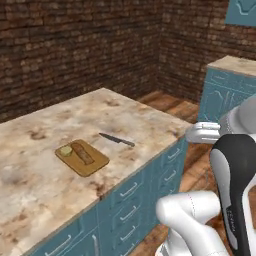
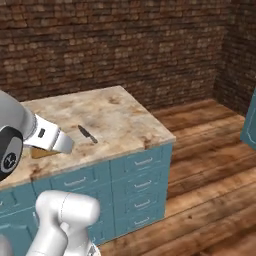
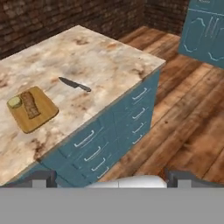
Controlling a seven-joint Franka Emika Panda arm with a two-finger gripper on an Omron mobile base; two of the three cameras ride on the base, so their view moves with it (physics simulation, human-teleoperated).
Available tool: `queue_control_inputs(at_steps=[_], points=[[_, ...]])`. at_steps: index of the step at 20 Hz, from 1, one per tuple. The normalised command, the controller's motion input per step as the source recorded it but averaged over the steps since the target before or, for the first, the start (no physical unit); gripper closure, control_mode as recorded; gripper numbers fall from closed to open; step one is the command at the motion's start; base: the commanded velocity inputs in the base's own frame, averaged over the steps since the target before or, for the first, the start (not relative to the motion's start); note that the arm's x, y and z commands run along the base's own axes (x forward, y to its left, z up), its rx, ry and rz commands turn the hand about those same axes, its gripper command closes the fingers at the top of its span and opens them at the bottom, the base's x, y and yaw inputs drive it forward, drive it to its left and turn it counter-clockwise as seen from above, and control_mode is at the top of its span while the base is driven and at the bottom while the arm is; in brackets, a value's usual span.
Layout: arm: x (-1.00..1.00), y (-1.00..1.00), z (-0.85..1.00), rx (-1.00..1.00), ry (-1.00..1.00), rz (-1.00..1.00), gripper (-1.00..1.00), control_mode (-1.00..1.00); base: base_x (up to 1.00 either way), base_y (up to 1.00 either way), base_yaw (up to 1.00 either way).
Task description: Retrieve the sausage and cheese from the fridge and place them on the cutting board on the counter.
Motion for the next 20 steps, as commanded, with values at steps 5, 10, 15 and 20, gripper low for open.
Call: queue_control_inputs(at_steps=[5, 10, 15, 20], points=[[0.0, 0.0, 0.0, 0.0, 0.0, 0.0, -1.0, 1.0, -0.05, 0.0, -0.95], [0.0, 0.0, 0.0, 0.0, 0.0, 0.0, -1.0, 1.0, -0.02, -0.03, -0.9], [0.0, 0.0, 0.0, 0.0, 0.0, 0.0, -1.0, 1.0, 0.93, -0.17, -0.43], [0.0, 0.0, 0.0, 0.0, 0.0, 0.0, -1.0, 1.0, 1.0, -0.53, -0.28]])
